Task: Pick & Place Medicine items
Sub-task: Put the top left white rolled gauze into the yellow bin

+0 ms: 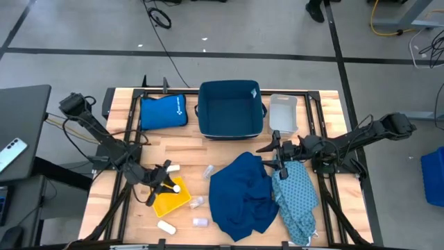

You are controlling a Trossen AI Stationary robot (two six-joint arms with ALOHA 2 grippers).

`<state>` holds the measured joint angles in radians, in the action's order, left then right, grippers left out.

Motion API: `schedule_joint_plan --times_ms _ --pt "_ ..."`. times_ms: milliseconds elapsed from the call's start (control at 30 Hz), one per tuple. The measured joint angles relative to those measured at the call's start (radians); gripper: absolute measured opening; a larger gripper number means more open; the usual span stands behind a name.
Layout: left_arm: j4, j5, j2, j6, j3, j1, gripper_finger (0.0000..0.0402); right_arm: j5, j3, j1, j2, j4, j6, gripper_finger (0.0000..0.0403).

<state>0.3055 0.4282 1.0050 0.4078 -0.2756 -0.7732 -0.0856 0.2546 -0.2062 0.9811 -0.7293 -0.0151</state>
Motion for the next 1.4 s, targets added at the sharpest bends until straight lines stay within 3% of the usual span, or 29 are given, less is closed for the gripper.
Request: schedule_joint_plan --times_ms 400,567,800,1100,1400 --pt "-0.173 -0.037 0.0 0.216 -0.009 0.001 0.0044 -0.019 0.0 0.0 0.0 0.025 0.0 0.0199" --pt "-0.42 -0.034 0.024 0.272 -0.131 0.001 0.0044 -0.018 0.0 0.0 0.0 0.03 0.0 0.0199" --pt "-0.77 -0.084 0.179 0.345 -0.341 0.017 0.0044 -0.018 0.0 0.0 0.0 0.05 0.001 0.0199" --pt "-0.895 -0.245 0.435 0.299 -0.502 0.076 0.0044 -0.017 0.0 0.0 0.0 0.057 0.001 0.0199" --pt "-0.94 -0.28 0.501 0.306 -0.547 0.081 0.0055 -0.017 0.0 0.0 0.0 0.078 0.001 0.0199"
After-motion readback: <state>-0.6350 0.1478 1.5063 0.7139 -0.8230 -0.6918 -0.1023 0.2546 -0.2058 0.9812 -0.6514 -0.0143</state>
